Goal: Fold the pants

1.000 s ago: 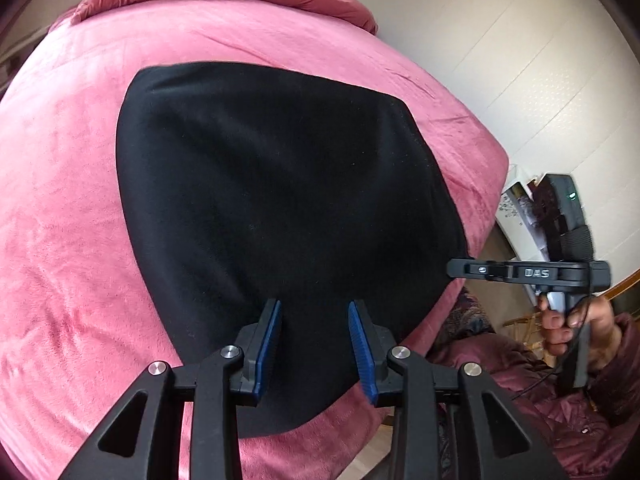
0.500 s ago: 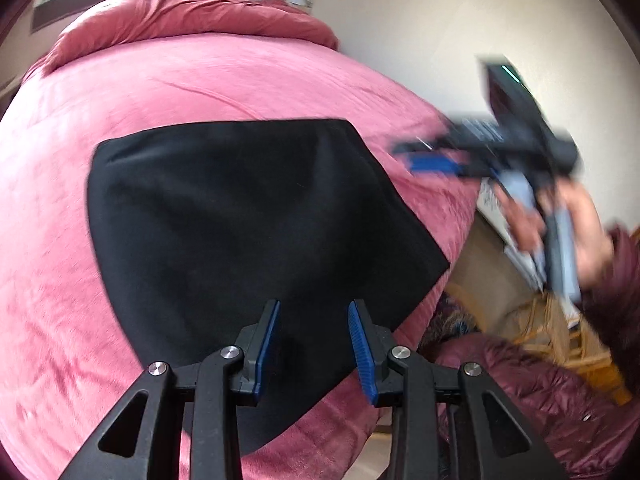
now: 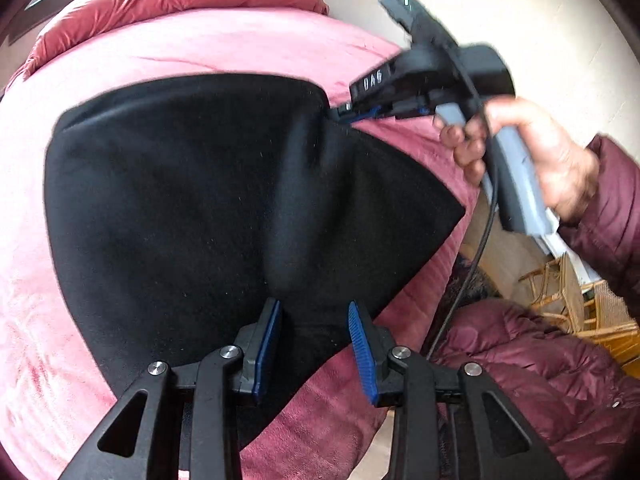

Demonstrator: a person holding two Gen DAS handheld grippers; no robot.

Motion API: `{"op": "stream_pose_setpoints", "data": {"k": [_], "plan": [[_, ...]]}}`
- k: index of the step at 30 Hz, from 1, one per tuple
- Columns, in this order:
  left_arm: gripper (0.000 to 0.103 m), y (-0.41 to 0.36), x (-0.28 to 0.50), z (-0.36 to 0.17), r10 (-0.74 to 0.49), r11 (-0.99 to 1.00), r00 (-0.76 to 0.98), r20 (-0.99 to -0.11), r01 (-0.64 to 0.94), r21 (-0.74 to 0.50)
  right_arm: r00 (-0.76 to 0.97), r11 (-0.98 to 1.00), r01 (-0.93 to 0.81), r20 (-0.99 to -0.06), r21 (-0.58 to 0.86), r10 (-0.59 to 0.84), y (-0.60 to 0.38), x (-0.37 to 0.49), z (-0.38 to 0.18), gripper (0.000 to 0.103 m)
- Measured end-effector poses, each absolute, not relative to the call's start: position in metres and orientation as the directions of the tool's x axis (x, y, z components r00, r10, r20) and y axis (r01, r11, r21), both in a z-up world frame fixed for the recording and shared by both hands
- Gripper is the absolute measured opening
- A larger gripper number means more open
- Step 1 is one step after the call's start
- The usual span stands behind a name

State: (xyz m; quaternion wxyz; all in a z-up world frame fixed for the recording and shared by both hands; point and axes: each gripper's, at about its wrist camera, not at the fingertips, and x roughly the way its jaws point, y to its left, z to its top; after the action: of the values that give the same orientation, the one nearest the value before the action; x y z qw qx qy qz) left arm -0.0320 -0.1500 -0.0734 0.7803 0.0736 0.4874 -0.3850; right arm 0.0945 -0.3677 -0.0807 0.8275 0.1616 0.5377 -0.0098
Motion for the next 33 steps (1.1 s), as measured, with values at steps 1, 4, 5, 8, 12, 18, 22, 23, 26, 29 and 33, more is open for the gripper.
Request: {"op": "stream_pose_setpoints", "data": {"k": [1, 4, 5, 8, 12, 18, 22, 23, 26, 29, 33], "plan": [[0.036, -0.147, -0.031, -0.068, -0.536, 0.702, 0.237, -0.810, 0.659, -0.272, 0.422, 0.949, 0.186, -0.893, 0.253, 0.155, -0.366, 0.095, -0.080, 0.005], [0.044, -0.133, -0.027, -0.050, -0.536, 0.737, 0.295, -0.791, 0.620, -0.269, 0.429, 0.951, 0.183, -0.890, 0.250, 0.151, -0.365, 0.092, -0.076, 0.005], [0.044, -0.129, -0.027, -0.044, -0.531, 0.750, 0.319, -0.785, 0.609, -0.260, 0.436, 0.950, 0.182, -0.887, 0.254, 0.153, -0.365, 0.091, -0.074, 0.006], [0.045, -0.118, -0.024, -0.030, -0.479, 0.797, 0.402, -0.780, 0.571, -0.196, 0.459, 0.950, 0.177, -0.875, 0.259, 0.153, -0.366, 0.081, -0.065, 0.013], [0.045, -0.106, -0.018, -0.019, -0.410, 0.845, 0.475, -0.779, 0.520, -0.128, 0.491, 0.939, 0.177, -0.853, 0.296, 0.176, -0.373, 0.067, -0.054, 0.042], [0.046, -0.098, -0.013, -0.015, -0.349, 0.880, 0.521, -0.779, 0.468, -0.081, 0.507, 0.916, 0.148, -0.824, 0.372, 0.253, -0.377, 0.039, -0.045, 0.062], [0.062, -0.089, -0.008, -0.018, -0.332, 0.893, 0.526, -0.783, 0.442, -0.082, 0.478, 0.911, 0.104, -0.823, 0.400, 0.307, -0.374, 0.027, -0.050, 0.074], [0.064, -0.089, -0.006, -0.017, -0.333, 0.894, 0.525, -0.783, 0.441, -0.084, 0.466, 0.914, 0.093, -0.828, 0.395, 0.311, -0.373, 0.025, -0.052, 0.076], [0.064, -0.083, 0.001, -0.021, -0.323, 0.902, 0.522, -0.789, 0.423, -0.089, 0.423, 0.921, 0.074, -0.848, 0.383, 0.318, -0.369, 0.026, -0.064, 0.080], [0.072, -0.069, 0.011, -0.029, -0.337, 0.912, 0.511, -0.791, 0.385, -0.139, 0.382, 0.927, 0.061, -0.867, 0.370, 0.321, -0.368, 0.029, -0.078, 0.080], [0.075, -0.043, 0.034, -0.046, -0.365, 0.924, 0.468, -0.805, 0.288, -0.251, 0.353, 0.919, 0.056, -0.869, 0.389, 0.346, -0.370, 0.036, -0.093, 0.082]]}}
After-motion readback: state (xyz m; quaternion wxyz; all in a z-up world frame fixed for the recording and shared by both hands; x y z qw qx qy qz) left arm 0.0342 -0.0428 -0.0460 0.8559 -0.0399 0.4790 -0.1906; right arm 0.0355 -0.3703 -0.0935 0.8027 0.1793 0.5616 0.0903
